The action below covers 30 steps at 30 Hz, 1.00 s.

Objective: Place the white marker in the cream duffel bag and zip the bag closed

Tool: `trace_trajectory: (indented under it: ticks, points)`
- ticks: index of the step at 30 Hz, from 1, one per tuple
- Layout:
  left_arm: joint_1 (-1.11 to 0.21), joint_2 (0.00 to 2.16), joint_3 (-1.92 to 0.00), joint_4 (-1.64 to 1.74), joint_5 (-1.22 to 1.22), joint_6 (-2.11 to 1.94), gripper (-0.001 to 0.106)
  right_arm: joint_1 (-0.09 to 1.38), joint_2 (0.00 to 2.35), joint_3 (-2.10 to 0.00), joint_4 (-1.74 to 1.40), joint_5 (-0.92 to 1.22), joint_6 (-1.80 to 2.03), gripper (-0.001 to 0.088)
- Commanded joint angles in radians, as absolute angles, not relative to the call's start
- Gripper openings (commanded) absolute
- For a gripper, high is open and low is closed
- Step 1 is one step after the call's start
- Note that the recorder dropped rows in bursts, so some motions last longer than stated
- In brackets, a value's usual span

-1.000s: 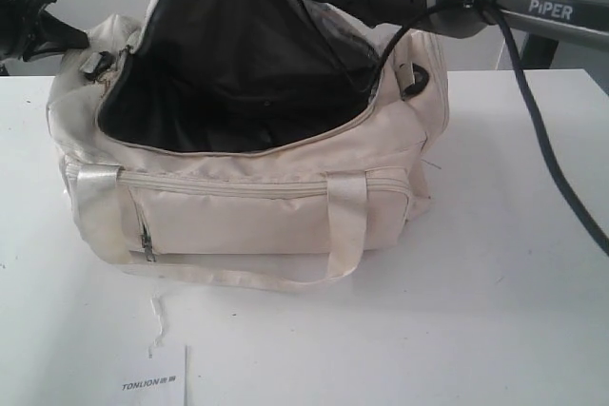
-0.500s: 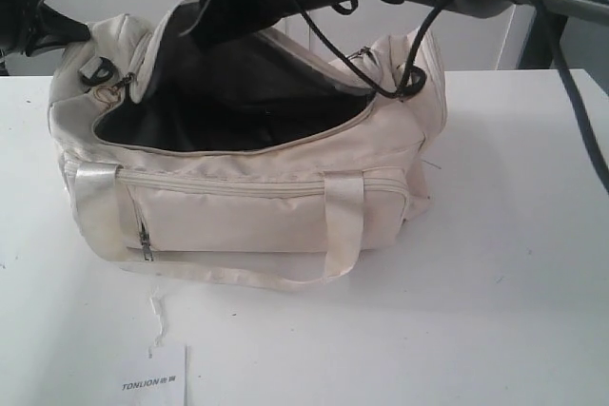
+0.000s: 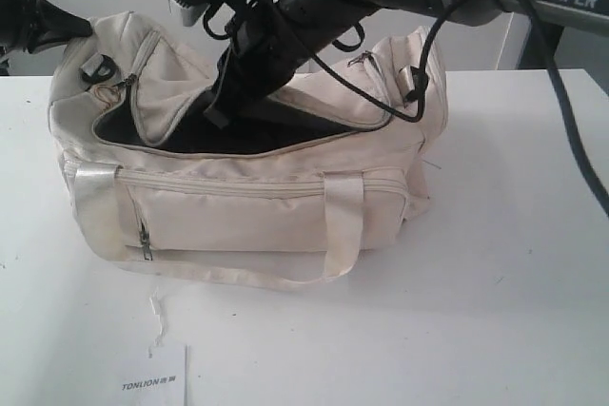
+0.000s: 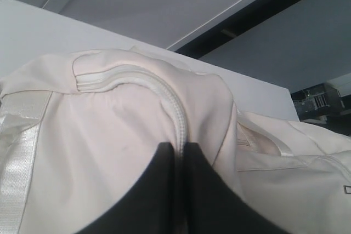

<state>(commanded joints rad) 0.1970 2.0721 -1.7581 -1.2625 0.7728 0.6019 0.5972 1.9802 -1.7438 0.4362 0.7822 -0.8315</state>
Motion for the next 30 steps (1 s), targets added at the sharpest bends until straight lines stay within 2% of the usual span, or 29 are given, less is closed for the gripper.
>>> trace_trajectory:
  ticks: [2,4,9,12,15,17,19,20,30]
  points:
    - [0.197,2.072,-1.758,-1.263,0.773,0.602,0.000,0.597,1.981,-1.744,0.460,0.838,-0.832,0.0467]
    - [0.197,2.072,-1.758,-1.263,0.773,0.602,0.000,0.597,1.976,-1.744,0.475,0.874,-0.832,0.0558]
    - [0.197,2.072,-1.758,-1.263,0.777,0.606,0.000,0.597,1.894,-1.744,0.499,0.866,-0.780,0.0576]
    - [0.197,2.072,-1.758,-1.263,0.777,0.606,0.000,0.597,1.861,-1.744,0.680,0.852,-0.780,0.0576]
    - [0.197,2.072,-1.758,-1.255,0.783,0.605,0.000,0.602,1.864,-1.744,0.868,0.829,-0.870,0.0488]
    - [0.197,2.072,-1.758,-1.242,0.789,0.605,0.000,0.622,1.873,-1.744,0.907,0.786,-0.938,0.0298]
    - [0.197,2.072,-1.758,-1.240,0.793,0.605,0.000,0.655,1.887,-1.744,0.905,0.720,-1.031,0.0031]
    - [0.197,2.072,-1.758,-1.240,0.793,0.605,0.000,0.671,1.904,-1.751,0.905,0.672,-1.033,0.0000]
    - [0.197,2.072,-1.758,-1.240,0.793,0.605,0.000,0.701,2.075,-1.968,0.735,0.649,-0.909,0.0000]
